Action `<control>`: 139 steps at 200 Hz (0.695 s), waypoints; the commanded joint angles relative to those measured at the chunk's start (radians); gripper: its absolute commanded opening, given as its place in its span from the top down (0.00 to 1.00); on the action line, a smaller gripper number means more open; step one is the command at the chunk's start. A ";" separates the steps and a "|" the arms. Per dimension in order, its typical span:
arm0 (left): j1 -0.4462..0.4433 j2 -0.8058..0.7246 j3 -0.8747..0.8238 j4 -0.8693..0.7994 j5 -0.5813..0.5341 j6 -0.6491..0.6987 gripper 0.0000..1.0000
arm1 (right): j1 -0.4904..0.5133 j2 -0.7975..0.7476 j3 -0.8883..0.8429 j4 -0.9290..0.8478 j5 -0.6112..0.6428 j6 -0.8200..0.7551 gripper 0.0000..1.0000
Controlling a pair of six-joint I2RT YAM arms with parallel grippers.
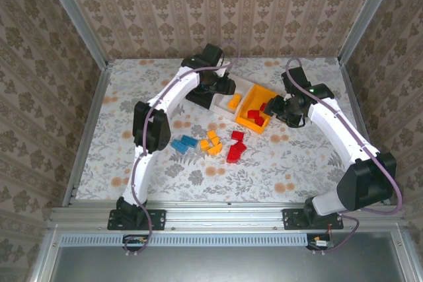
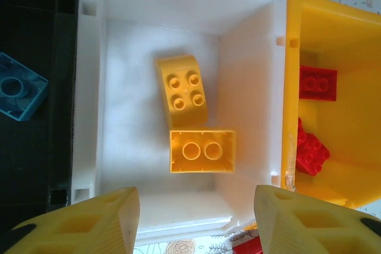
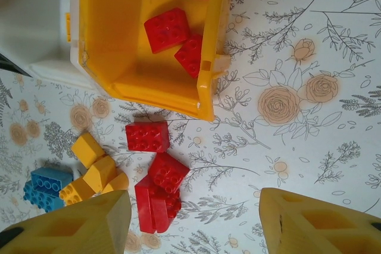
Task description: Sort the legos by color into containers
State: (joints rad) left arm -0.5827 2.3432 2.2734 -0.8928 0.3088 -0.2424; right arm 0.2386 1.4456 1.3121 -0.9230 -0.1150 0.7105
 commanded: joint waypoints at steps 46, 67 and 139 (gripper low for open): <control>0.025 -0.117 -0.075 -0.031 -0.035 0.043 0.41 | 0.077 0.126 0.094 -0.022 -0.070 -0.052 0.39; 0.043 -0.189 -0.150 -0.042 -0.071 0.064 0.39 | 0.137 0.226 0.167 -0.071 -0.085 -0.106 0.39; 0.113 -0.515 -0.563 -0.039 -0.170 0.106 0.33 | 0.349 0.478 0.270 -0.204 -0.010 -0.275 0.37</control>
State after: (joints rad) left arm -0.4812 1.9106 1.8206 -0.9115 0.1860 -0.1677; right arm 0.5598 1.8938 1.5723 -1.0405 -0.1791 0.4881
